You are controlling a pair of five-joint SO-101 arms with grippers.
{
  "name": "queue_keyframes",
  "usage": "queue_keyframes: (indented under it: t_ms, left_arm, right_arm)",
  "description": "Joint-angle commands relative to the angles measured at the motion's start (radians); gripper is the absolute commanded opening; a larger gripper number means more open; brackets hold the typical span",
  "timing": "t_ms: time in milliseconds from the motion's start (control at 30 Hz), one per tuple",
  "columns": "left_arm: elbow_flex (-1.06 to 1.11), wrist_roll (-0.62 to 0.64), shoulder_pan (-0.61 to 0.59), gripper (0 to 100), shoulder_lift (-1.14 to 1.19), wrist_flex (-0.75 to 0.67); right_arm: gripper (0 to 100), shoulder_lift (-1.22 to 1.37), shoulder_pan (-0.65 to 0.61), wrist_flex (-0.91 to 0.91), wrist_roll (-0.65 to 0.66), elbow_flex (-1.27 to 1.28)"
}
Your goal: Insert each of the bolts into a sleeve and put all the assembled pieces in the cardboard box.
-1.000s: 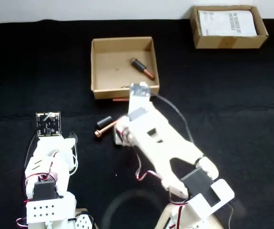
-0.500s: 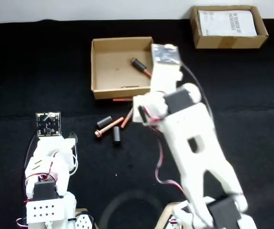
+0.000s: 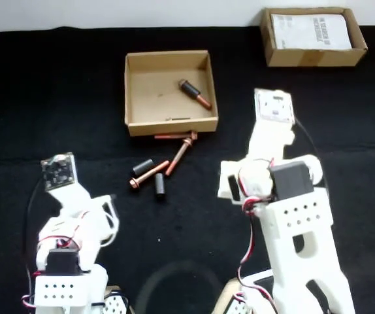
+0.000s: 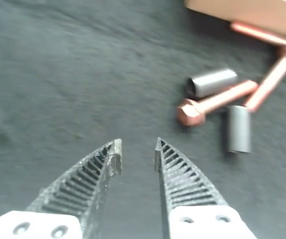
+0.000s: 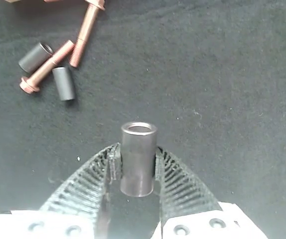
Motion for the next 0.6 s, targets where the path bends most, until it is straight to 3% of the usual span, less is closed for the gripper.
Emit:
queue_keyframes:
  t_ms: [0,233,500,567]
  left_arm:
    - [-0.042,0.029,0.088,13,0.005,-0.005]
    - [-0.140,0.028,0.096,13,0.154,-0.132]
    - [-0.544,0.040,0.096,13,0.763,-0.132]
    - [-0.608,0.103,0.096,13,0.908,-0.118]
  right_arm:
    - [0.6,-0.085,0.015,-0.051,0.011,0.071]
    - [0.6,-0.160,0.012,-0.130,0.011,0.196]
    - [0.6,-0.163,0.013,-0.124,0.005,0.209]
    - [0.6,-0.163,0.013,-0.124,0.005,0.209]
